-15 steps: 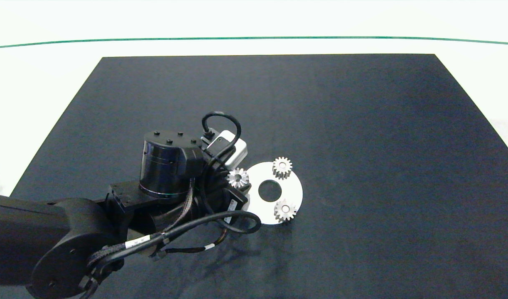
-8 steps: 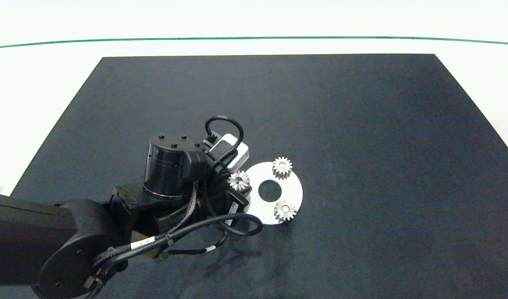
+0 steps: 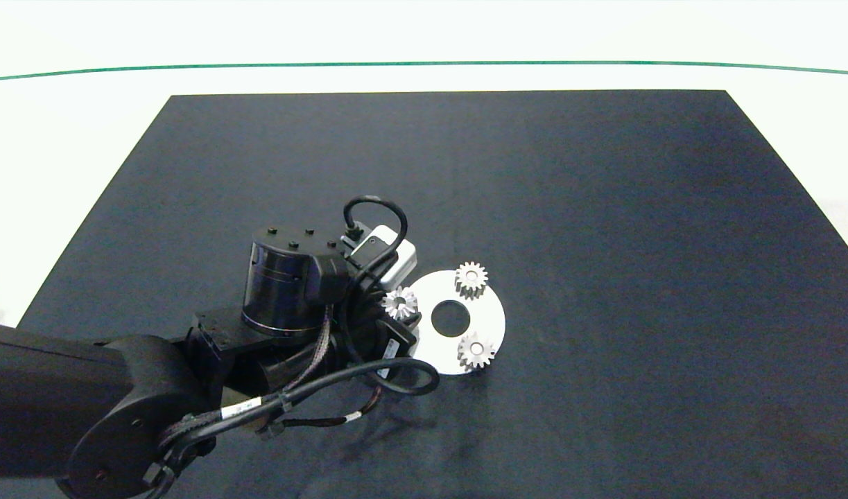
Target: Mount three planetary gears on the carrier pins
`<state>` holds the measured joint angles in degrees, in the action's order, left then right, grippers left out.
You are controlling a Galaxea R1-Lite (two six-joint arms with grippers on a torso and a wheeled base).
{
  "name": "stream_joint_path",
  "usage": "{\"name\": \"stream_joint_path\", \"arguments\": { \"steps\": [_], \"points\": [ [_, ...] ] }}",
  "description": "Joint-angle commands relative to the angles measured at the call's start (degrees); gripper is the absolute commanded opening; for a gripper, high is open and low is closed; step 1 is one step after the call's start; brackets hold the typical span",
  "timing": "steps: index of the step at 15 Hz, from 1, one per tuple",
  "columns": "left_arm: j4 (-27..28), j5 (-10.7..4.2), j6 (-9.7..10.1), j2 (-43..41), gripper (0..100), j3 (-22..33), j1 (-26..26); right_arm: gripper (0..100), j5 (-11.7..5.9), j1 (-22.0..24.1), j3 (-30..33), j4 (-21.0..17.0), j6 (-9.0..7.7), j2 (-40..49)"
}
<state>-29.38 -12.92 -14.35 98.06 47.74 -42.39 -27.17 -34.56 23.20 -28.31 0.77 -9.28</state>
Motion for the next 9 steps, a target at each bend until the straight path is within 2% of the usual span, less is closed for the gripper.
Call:
{"name": "stream_joint_path", "arguments": {
  "steps": [1,6,9],
  "points": [
    [-0.2,-0.09,-0.07,0.0,16,0.1,-0.4,100,-0.16,0.0,0.1,-0.2,0.02,-0.1],
    [-1.0,0.00,1.08,1.1,16,0.5,-1.6,100,-0.07,0.0,0.4,-0.2,0.02,-0.2],
    [-3.1,-0.09,0.81,2.0,16,0.7,-1.5,100,-0.07,-0.1,0.4,-0.2,0.02,-0.1]
  ]
}}
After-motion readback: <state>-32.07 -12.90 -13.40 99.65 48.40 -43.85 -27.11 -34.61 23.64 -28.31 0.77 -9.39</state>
